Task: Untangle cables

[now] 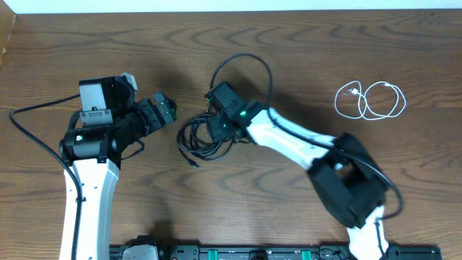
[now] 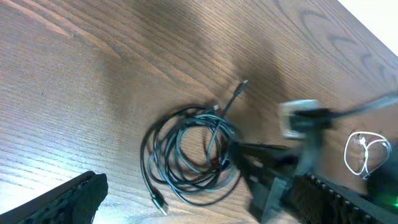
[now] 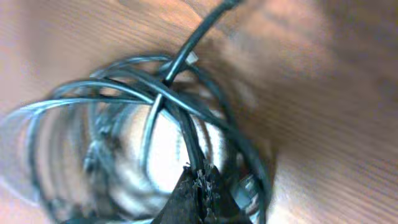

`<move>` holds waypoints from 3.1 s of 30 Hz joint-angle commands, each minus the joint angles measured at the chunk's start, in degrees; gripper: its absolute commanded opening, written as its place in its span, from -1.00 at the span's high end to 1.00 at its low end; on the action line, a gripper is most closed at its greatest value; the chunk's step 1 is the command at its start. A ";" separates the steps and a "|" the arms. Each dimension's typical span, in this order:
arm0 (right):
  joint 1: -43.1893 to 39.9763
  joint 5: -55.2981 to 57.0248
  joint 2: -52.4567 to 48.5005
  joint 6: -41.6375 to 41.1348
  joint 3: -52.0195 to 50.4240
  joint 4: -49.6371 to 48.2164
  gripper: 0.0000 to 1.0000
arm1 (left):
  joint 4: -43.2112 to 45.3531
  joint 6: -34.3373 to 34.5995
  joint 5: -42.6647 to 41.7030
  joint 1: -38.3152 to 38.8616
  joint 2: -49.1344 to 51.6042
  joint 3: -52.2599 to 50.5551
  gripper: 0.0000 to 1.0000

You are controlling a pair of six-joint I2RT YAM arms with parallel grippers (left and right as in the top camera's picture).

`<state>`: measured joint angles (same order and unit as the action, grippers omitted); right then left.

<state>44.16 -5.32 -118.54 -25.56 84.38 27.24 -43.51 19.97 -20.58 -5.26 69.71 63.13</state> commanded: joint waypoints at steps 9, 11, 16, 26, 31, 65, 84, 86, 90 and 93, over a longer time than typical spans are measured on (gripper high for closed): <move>-2.49 -8.79 14.56 14.58 0.26 4.07 0.98 | -0.15 0.48 0.76 -0.15 -0.07 0.74 -0.99; -2.49 -8.79 14.27 16.72 0.26 5.03 0.98 | -0.15 0.48 0.76 -0.15 -0.07 0.74 -0.98; -2.49 -8.76 12.85 17.29 0.26 8.50 0.98 | -0.17 0.48 0.74 -0.15 -0.07 0.74 -0.99; -2.62 -8.31 12.66 17.29 0.26 11.96 0.98 | -0.15 0.48 0.76 -0.15 -0.07 0.74 -0.99; -2.60 -8.31 12.66 17.29 0.26 11.72 0.98 | -0.15 0.48 0.76 -0.15 -0.07 0.74 -0.99; -2.99 -8.35 12.66 16.20 0.26 11.37 0.98 | -0.17 0.48 0.76 -0.15 -0.07 0.74 -0.99; -2.99 -8.39 12.66 13.33 0.26 13.27 0.98 | -0.17 0.48 0.76 -0.15 -0.07 0.74 -0.98; -2.99 -8.39 12.66 12.48 0.26 13.75 0.98 | -0.17 0.48 0.76 -0.15 -0.07 0.74 -0.98; -2.99 -8.48 12.66 10.78 0.26 14.62 0.98 | -0.17 0.48 0.74 -0.15 -0.07 0.74 -0.98; -2.99 -8.81 12.66 10.80 0.26 16.26 0.98 | -0.17 0.48 0.76 -0.15 -0.07 0.74 -0.98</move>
<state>41.41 -13.37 -105.69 -13.41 84.36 42.50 -43.51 19.97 -20.60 -5.26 69.71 63.13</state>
